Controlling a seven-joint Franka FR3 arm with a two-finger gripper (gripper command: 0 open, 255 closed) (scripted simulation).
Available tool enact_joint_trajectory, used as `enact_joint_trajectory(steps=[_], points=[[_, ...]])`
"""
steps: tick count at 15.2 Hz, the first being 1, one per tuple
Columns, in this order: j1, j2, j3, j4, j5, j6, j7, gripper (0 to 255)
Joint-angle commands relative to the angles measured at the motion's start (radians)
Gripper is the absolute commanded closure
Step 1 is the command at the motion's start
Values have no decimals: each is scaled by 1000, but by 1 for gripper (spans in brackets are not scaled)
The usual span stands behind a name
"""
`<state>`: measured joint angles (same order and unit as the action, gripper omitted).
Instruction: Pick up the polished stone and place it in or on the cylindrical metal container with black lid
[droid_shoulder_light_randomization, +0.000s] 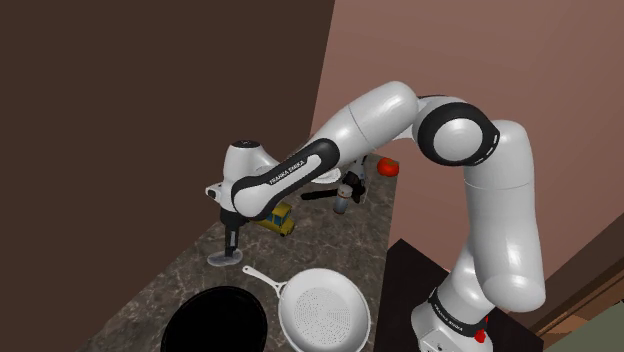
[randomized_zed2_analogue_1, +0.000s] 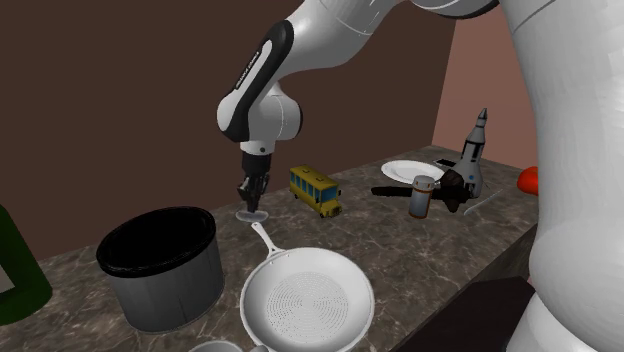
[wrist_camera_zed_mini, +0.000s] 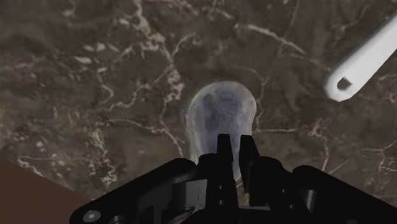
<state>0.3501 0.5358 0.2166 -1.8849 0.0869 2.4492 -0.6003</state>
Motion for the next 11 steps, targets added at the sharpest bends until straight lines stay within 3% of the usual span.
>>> enact_joint_trajectory(steps=[1, 6, 7, 8, 9, 11], points=[[0, 0, 0, 0, 0, 0, 0, 255], [0, 0, 0, 0, 0, 0, 0, 255], [0, 0, 0, 0, 0, 0, 0, 0], [160, -2, -120, 8, -156, 42, 274, 0], [245, 4, -192, 21, -203, 42, 373, 0], [249, 26, -198, 26, -201, 59, 371, 0]])
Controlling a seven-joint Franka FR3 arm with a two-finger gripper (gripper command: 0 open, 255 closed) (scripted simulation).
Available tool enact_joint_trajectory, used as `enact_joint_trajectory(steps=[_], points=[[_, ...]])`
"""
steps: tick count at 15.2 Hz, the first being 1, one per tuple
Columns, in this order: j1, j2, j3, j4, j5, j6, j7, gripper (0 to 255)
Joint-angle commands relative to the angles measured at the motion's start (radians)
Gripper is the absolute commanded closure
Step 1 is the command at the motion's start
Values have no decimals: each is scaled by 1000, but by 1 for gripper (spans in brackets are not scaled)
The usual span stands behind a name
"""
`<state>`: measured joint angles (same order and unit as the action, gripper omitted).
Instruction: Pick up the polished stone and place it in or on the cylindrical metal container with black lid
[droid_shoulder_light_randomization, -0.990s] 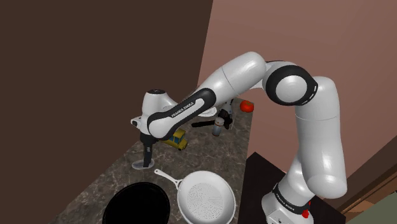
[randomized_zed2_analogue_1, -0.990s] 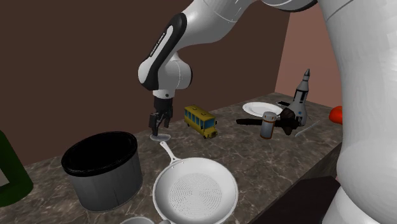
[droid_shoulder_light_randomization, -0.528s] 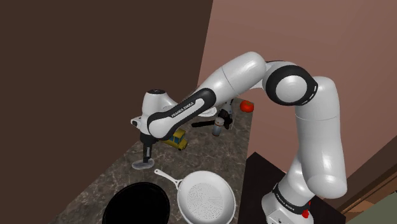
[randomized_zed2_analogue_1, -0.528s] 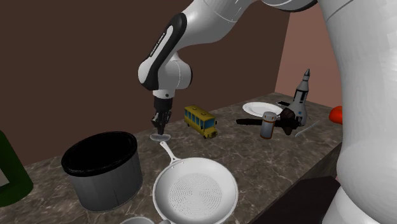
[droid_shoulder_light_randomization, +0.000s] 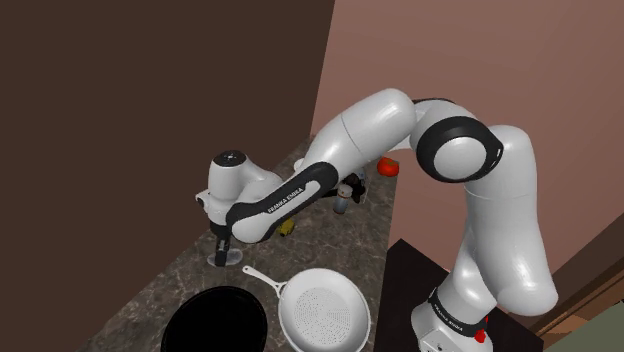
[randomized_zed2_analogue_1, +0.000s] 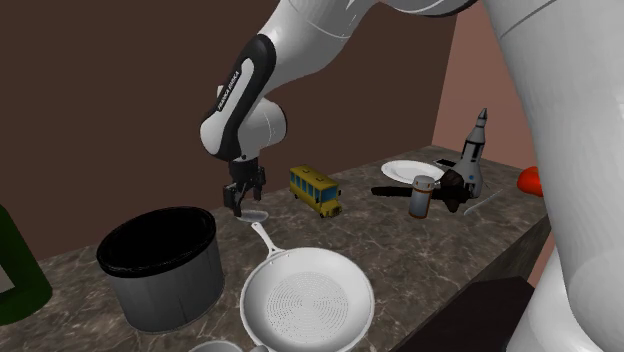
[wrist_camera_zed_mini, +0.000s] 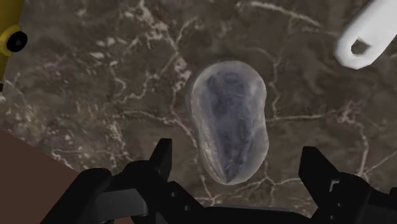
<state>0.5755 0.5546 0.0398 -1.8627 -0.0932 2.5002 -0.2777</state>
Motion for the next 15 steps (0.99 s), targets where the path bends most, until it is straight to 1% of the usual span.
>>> enact_joint_trajectory(steps=[1, 5, 13, 14, 15], points=[[24, 18, -22, 6, -22, 17, 49, 0], [25, 70, -26, 21, -25, 53, 51, 0], [25, 70, -26, 21, -25, 53, 51, 0], [25, 70, -26, 21, -25, 53, 51, 255], [25, 70, -26, 21, -25, 53, 51, 255]])
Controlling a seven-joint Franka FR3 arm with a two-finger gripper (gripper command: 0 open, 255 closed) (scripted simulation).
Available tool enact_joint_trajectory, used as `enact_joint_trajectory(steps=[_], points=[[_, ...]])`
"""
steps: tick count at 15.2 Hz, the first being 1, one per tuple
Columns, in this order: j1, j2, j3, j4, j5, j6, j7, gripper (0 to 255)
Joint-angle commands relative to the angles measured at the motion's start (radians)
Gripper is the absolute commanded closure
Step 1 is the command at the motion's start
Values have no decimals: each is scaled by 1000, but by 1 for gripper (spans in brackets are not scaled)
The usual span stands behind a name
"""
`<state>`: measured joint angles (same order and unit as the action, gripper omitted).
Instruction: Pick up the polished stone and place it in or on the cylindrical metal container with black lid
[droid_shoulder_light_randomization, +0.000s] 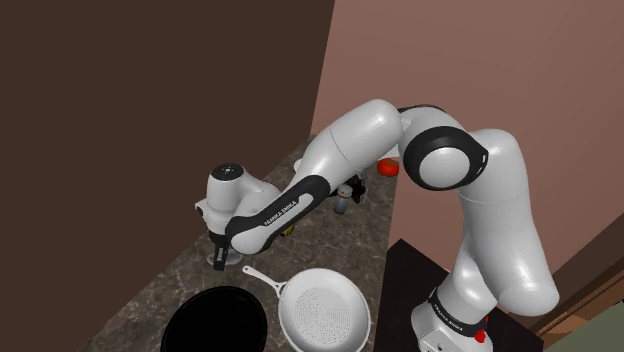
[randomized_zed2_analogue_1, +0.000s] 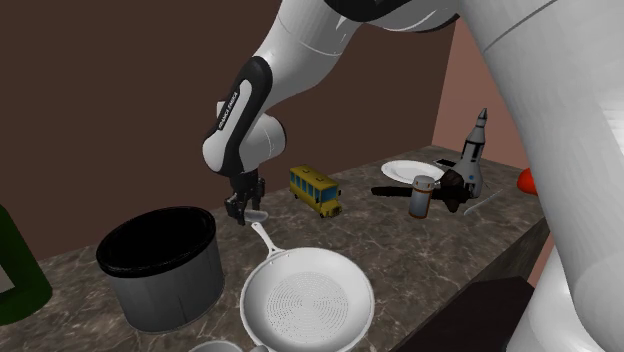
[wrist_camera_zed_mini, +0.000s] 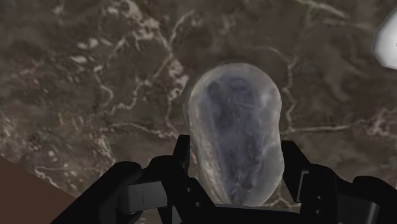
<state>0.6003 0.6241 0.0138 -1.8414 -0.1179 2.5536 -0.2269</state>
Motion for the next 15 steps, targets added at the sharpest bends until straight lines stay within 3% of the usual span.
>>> enact_joint_trajectory(steps=[1, 8, 15], points=[[0, 0, 0, 0, 0, 0, 0, 255], [0, 0, 0, 0, 0, 0, 0, 255], [-3, -70, 5, -6, 7, -63, -8, 255]])
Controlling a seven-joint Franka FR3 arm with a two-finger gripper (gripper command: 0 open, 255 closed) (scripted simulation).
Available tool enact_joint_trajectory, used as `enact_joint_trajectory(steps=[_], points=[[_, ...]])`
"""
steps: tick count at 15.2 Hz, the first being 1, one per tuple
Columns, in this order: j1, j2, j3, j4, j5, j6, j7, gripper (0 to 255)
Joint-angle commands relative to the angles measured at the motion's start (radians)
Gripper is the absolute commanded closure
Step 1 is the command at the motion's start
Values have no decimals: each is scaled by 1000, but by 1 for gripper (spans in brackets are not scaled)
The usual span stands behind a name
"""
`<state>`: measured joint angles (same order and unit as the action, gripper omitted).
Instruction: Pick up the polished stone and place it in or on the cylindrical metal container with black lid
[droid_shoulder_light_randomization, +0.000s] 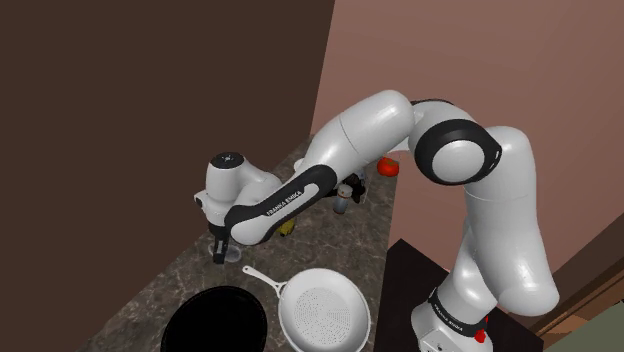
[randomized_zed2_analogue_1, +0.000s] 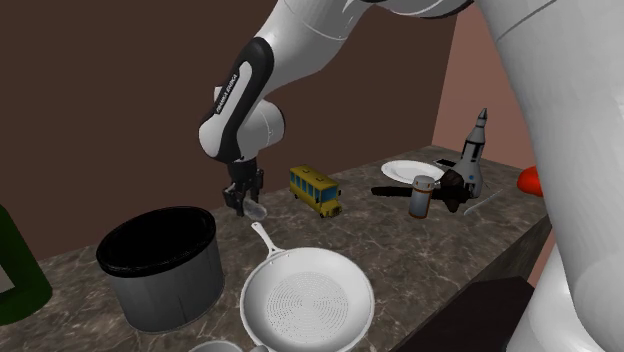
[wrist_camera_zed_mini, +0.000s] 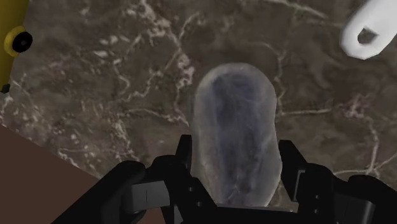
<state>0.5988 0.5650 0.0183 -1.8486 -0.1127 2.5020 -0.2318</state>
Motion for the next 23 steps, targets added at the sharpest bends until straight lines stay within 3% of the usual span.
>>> enact_joint_trajectory(steps=[1, 23], points=[[-2, -20, 2, 1, 2, -21, -4, 255], [-8, -194, 13, 56, 23, -250, -29, 255]])
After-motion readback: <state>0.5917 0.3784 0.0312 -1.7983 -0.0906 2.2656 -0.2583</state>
